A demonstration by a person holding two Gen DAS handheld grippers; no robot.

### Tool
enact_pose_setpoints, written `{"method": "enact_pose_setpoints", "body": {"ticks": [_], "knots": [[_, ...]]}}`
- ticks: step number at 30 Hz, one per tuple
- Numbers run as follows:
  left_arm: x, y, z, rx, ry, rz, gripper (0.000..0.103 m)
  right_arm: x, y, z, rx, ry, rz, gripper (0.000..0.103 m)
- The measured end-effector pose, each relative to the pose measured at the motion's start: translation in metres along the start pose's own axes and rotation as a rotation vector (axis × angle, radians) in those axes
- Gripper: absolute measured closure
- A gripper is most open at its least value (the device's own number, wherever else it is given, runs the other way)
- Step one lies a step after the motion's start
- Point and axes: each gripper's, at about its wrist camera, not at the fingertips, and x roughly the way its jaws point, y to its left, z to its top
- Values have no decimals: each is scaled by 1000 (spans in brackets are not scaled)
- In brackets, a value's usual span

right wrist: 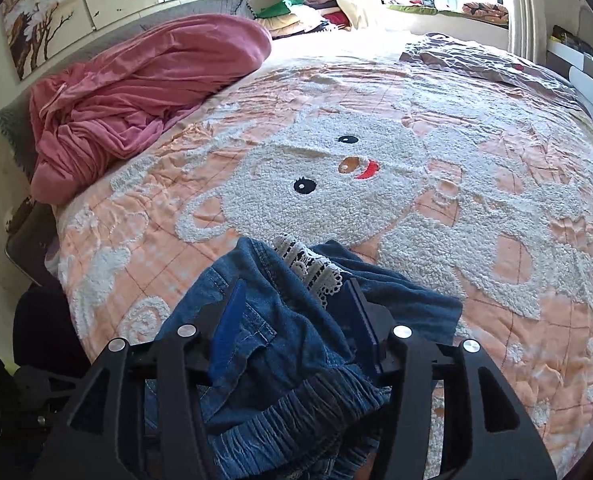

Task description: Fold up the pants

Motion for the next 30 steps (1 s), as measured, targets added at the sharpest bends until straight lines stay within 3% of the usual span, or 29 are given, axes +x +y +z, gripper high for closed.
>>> {"method": "enact_pose_setpoints", "body": {"ticks": [10,20,26,30], "knots": [[-7,1,1,-11,-8,-22,66,-21,-12,-13,85,-47,-21,34],[-26,13,5,-59,-39,-60,56,-54,-14,-24,133,-139,13,28],[-44,40,8,-124,-77,-39,50,-80,-7,-36,123,-189,32,24],[-47,64,13,-184,-67,-20,39,-98,7,-54,88,-202,26,23]]}}
